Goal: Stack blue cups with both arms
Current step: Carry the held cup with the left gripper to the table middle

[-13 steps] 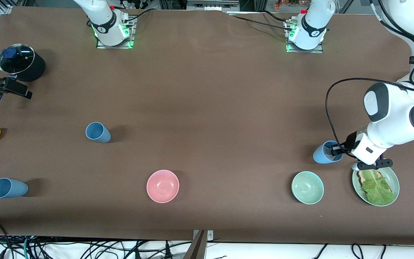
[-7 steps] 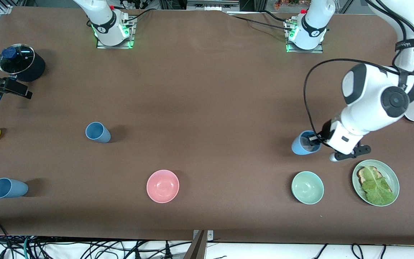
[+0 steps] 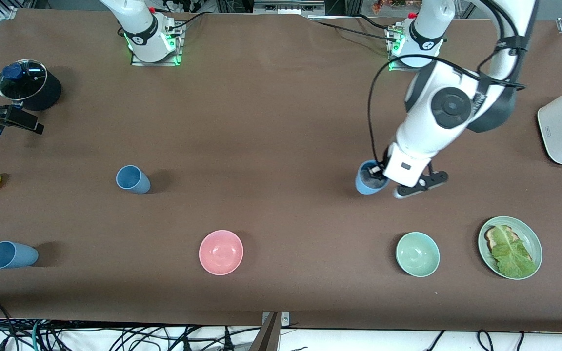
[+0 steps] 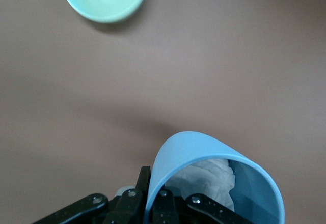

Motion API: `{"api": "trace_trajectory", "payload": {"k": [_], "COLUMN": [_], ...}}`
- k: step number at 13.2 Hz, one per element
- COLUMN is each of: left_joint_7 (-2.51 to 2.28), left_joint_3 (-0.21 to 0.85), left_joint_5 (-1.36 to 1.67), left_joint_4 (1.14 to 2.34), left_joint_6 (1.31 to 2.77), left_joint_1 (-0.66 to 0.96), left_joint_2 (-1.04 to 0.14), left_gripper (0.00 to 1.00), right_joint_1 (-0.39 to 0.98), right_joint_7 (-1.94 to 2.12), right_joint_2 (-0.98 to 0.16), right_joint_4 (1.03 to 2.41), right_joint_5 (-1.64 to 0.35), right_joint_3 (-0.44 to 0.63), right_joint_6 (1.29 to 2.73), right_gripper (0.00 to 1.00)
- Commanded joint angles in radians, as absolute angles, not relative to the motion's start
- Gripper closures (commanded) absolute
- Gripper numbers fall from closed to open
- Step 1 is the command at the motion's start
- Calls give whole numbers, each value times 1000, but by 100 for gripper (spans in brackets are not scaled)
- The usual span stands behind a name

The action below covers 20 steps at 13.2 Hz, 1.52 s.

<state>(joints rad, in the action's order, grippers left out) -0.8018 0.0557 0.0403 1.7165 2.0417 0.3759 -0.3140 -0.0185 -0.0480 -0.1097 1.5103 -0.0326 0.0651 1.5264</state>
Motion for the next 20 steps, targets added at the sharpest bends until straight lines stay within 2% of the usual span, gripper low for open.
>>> {"api": "trace_trajectory", "payload": {"k": [1,9,12,16,20], "left_joint_7": [-958,-1236,-1284,-1301,-1310], "left_joint_3": [51,52,52,54,61], "left_joint_5": [17,31,31,60,60], "left_joint_4": [1720,1704,1620,1597,1583], "left_joint_6": [2028,2192,2194,2278,2289], "left_joint_1": [477,664,680,715,727], "left_joint_2": [-313,-457,-534,-592,-623], "left_gripper": [100,100,100,100,100], "right_joint_1": [-17,-17,-17,-17,-17], "right_joint_7": [-49,-49,-49,-49,-49], "right_joint_2": [-101,-101,-101,-101,-101], "right_joint_4": [1516,1516,1516,1516,1516], "right_joint_5": [-20,-20,-20,-20,-20], "right_joint_3": [64,64,64,64,64], "right_joint_6": [1519,1519,1519,1519,1519], "right_gripper": [0,0,0,0,0]}}
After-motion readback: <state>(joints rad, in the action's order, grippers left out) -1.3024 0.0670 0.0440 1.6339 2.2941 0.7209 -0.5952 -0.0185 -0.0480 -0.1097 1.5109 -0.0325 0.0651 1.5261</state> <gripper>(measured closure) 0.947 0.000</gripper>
